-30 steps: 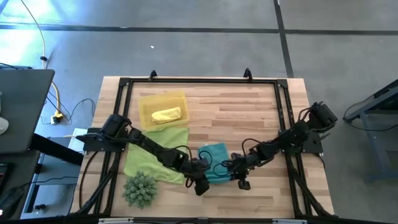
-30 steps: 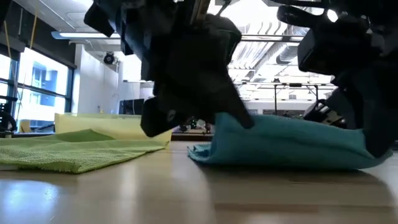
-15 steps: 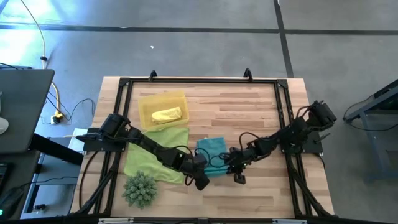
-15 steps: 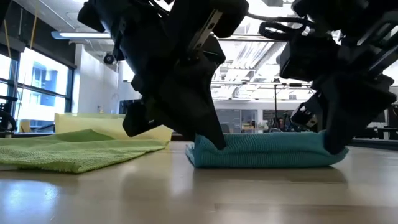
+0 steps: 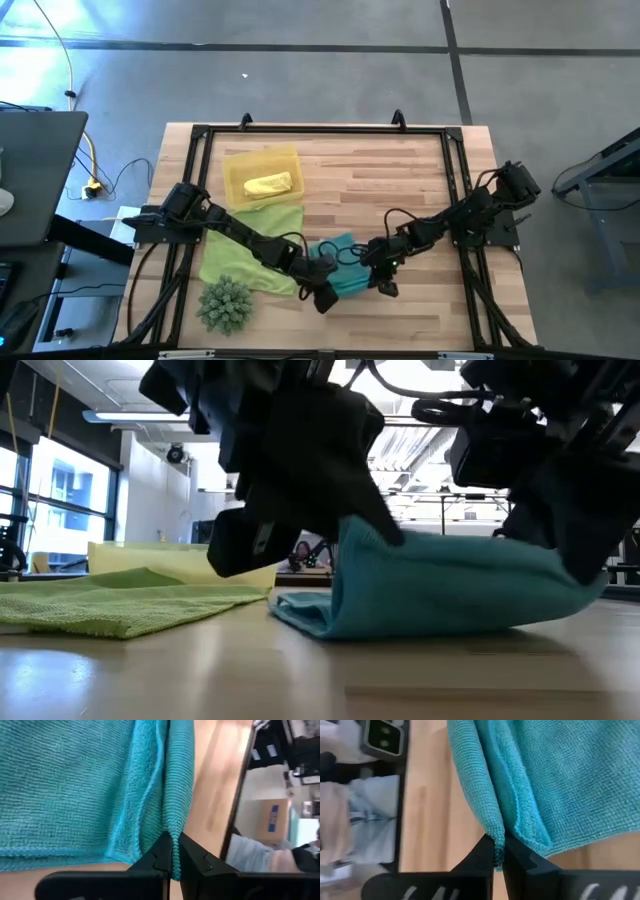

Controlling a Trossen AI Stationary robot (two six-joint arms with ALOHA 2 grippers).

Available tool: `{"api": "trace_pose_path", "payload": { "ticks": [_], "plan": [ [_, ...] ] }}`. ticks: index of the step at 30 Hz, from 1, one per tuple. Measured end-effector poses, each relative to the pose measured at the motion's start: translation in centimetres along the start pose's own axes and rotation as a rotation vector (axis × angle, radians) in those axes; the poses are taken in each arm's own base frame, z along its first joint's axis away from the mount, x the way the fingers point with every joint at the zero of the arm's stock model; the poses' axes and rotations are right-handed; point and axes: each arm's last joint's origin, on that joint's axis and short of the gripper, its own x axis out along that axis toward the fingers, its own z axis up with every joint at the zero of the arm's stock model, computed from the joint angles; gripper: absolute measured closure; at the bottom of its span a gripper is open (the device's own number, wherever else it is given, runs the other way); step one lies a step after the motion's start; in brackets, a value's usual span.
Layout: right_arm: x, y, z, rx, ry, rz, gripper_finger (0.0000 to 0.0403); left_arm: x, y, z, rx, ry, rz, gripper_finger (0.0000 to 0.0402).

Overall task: Roll microfiber towels into tight, uniform cylinder then place into a basket
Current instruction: Roll the blue microfiber towel

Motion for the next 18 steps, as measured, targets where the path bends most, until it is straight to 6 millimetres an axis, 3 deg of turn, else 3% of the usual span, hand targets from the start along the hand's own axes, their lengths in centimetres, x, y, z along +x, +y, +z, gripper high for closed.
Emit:
{"api": "trace_pose_path", "payload": {
  "ticks": [5, 14, 18],
  "plan": [
    [-0.1, 0.1, 0.2, 0.018, 0.003, 0.045, 0.0397, -0.6, -0.6, 0.3, -0.015, -0.029, -0.024, 0.0396],
    [-0.7, -1.3, 1.2, 0.082, -0.053, -0.004, 0.0397, -0.7, 1.4, -0.5, -0.14, -0.087, 0.25, 0.0396],
    [-0.9, -2.1, 1.3, 0.082, -0.087, -0.101, 0.0397, -0.7, 1.6, -0.5, -0.154, -0.11, 0.276, 0.0396]
  ]
}}
